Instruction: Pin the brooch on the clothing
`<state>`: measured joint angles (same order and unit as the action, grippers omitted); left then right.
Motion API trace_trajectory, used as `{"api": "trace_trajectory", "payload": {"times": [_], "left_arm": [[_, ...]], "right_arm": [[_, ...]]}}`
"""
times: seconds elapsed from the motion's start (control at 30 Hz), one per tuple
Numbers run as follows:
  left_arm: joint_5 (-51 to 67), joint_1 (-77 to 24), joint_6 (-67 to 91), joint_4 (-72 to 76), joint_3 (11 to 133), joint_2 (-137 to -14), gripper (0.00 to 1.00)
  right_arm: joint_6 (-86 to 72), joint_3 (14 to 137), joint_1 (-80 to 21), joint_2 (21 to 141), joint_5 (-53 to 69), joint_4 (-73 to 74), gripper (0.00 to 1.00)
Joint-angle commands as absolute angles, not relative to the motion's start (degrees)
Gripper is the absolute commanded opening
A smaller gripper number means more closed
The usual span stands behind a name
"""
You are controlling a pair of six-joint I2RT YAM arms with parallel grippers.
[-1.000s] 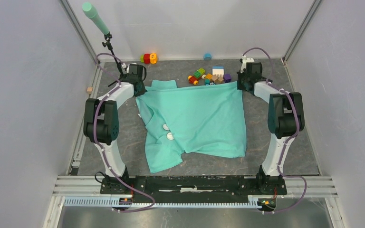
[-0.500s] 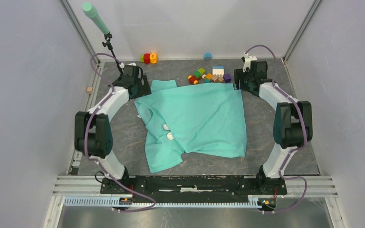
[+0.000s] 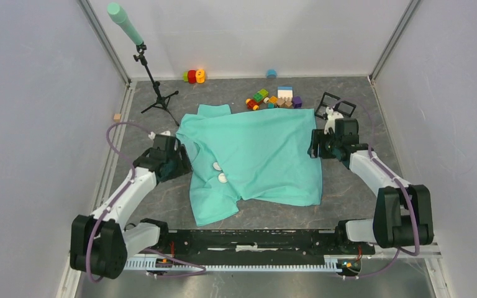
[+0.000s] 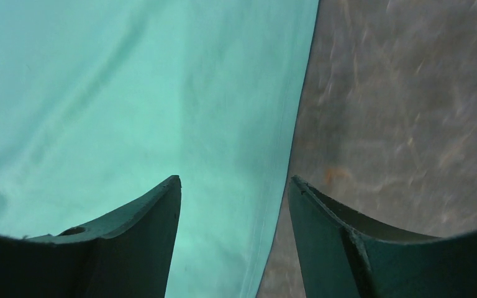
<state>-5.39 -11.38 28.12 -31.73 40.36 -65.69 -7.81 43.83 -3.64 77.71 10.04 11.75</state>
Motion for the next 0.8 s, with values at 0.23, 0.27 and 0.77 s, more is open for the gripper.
{"api": "trace_trajectory", "payload": {"times": [0.23, 0.27, 0.77], "left_arm": [[-4.38, -13.18, 37.67, -27.39, 30.03, -61.87, 0.69], [-3.68, -13.23, 37.62, -26.63, 29.74, -62.41, 0.67], [-0.28, -17.75, 39.55, -17.77, 28.34, -69.71, 0.54]], "right_arm": [[-11.54, 30.59, -7.10, 66.32, 5.85, 18.69, 0.68], [-11.95, 30.06, -7.54, 65.74, 4.89, 18.78, 0.68], [-12.88, 26.28, -8.66, 63.45, 1.28, 19.72, 0.61]]}}
